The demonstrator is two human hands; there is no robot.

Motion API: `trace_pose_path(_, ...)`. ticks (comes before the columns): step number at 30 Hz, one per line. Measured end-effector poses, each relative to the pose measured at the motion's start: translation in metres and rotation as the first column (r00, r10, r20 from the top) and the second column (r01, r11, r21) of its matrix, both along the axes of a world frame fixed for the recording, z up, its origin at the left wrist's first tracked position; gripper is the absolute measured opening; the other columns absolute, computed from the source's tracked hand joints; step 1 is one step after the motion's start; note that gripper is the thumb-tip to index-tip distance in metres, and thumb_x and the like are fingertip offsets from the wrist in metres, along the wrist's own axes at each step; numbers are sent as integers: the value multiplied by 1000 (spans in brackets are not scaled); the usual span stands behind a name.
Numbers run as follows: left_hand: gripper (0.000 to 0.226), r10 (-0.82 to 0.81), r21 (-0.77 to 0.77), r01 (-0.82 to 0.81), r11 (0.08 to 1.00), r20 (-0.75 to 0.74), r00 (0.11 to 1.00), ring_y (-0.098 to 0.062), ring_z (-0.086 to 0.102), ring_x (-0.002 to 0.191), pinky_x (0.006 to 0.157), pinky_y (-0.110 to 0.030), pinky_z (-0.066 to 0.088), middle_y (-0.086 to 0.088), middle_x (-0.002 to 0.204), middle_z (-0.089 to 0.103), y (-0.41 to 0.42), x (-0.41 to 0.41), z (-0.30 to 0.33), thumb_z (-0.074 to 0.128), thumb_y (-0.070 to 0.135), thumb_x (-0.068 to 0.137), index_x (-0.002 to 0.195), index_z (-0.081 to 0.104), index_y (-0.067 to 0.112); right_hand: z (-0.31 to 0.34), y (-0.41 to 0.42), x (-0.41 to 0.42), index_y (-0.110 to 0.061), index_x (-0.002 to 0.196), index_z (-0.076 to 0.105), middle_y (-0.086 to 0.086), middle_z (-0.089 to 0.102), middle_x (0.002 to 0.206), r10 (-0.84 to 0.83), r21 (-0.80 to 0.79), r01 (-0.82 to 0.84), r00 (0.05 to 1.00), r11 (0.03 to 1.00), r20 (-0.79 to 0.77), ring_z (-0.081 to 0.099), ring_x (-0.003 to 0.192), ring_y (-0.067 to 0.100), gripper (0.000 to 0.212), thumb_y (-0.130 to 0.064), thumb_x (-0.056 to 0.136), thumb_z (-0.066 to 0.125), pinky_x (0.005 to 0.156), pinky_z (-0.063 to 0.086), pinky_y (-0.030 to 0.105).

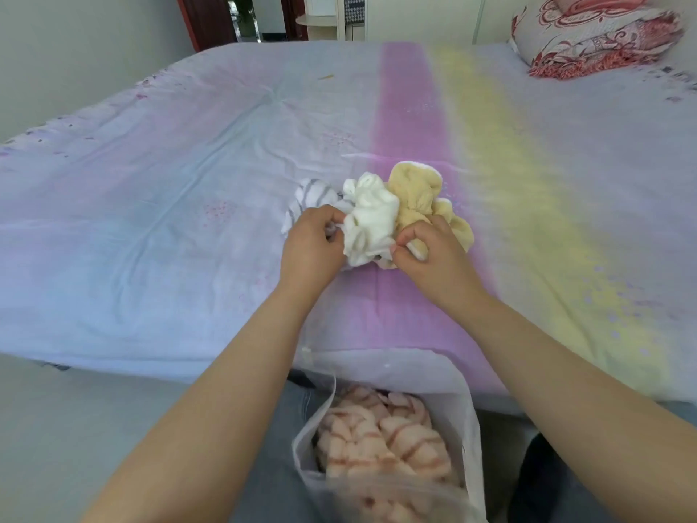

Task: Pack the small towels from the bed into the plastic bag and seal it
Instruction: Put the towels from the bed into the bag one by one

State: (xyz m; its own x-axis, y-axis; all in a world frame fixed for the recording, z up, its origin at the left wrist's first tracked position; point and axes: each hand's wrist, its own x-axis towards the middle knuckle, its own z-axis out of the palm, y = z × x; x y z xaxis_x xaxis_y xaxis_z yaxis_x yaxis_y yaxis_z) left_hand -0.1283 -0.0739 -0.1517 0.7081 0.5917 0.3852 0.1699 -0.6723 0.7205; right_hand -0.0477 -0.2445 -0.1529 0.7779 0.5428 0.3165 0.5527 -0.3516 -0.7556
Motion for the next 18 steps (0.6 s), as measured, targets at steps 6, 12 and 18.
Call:
trace_pose_path(6, 22, 82, 53, -78, 996, -85, 993, -12, 56, 82, 69, -23, 40, 5, 94, 60, -4, -46, 3, 58, 7, 83, 100, 68, 17, 19, -56, -41, -32, 115, 49, -11, 56, 120, -198, -9, 198, 980, 980, 4, 55, 104, 11, 38, -58, 88, 48, 79, 39, 30)
trace_pose_path(12, 40, -51, -18, 49, 999, -137, 989, -22, 51, 120, 94, -27, 40, -7, 135, 49, -14, -63, -16, 37, 7, 91, 120, 62, 19, -9, -66, -42, -40, 136, 38, -3, 10, 156, -161, -511, 222, 974, 830, 161, 9, 143, 31, 74, -73, 72, 56, 111, 18, 50)
trace_pose_path(18, 51, -25, 491, 57, 869, -71, 997, -33, 33, 133, 104, -43, 31, -8, 148, 37, -39, -82, -17, 65, 51, 81, 127, 58, 30, -35, -45, -24, -42, 146, 4, -3, -19, 159, -102, -603, 125, 992, 788, 72, -6, 146, 38, 112, -72, 60, 68, 113, 14, 61)
